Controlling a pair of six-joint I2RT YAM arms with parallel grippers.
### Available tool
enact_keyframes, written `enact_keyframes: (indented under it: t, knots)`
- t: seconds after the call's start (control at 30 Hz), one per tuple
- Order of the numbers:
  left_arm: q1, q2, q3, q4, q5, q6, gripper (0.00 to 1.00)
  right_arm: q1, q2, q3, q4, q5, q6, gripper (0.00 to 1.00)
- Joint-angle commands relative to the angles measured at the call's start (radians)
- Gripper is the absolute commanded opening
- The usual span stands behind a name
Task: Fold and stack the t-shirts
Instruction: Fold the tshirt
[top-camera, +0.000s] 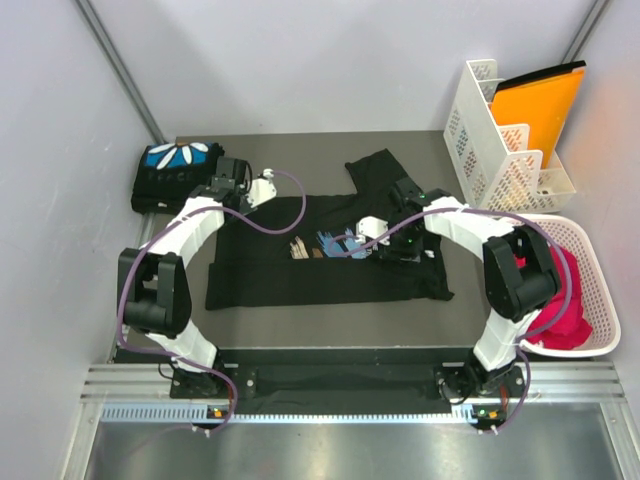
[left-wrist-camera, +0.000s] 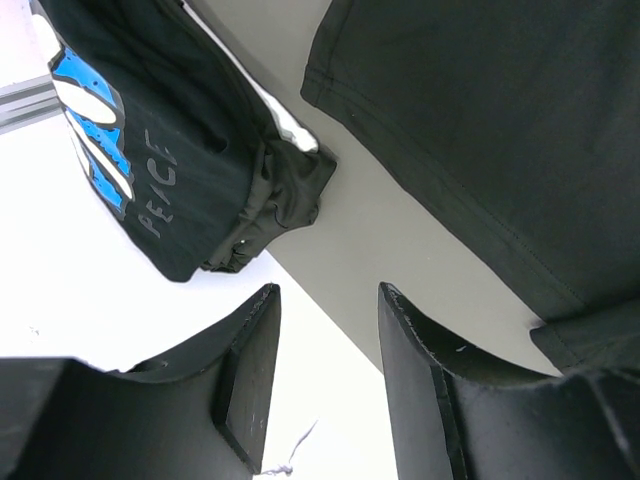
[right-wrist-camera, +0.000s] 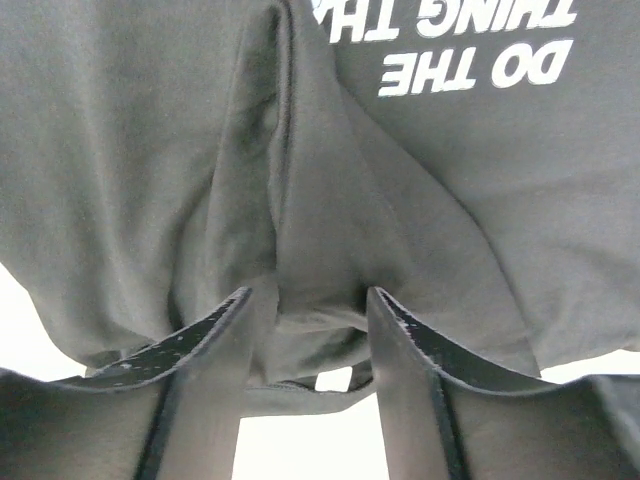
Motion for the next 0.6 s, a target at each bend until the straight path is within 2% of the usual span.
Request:
enact_keyframes:
  t: [0.0, 0.17, 0.2, 0.37, 0.57]
  knots:
    - [-0.003, -0.025, 0.006, 0.031, -0.022, -0.017, 0.48, 0.008, -0.028, -0.012, 0.037, 0.003, 0.014, 0.47]
    - [-0.003, -0.020, 0.011, 0.037, -0.027, -0.010, 0.48, 0.009, -0.025, -0.018, 0.056, 0.018, 0.017, 0.39]
    - [-0.003, -0.017, 0.011, 0.037, -0.025, -0.012, 0.48, 0.009, -0.026, -0.020, 0.067, 0.025, 0.019, 0.33]
    - [-0.004, -0.014, 0.005, 0.037, -0.022, -0.018, 0.48, 0.014, -0.036, -0.020, 0.083, 0.058, 0.016, 0.17]
    - [-0.006, -0.011, 0.006, 0.040, -0.022, -0.015, 0.48, 0.024, -0.053, -0.023, 0.089, 0.083, -0.021, 0.13]
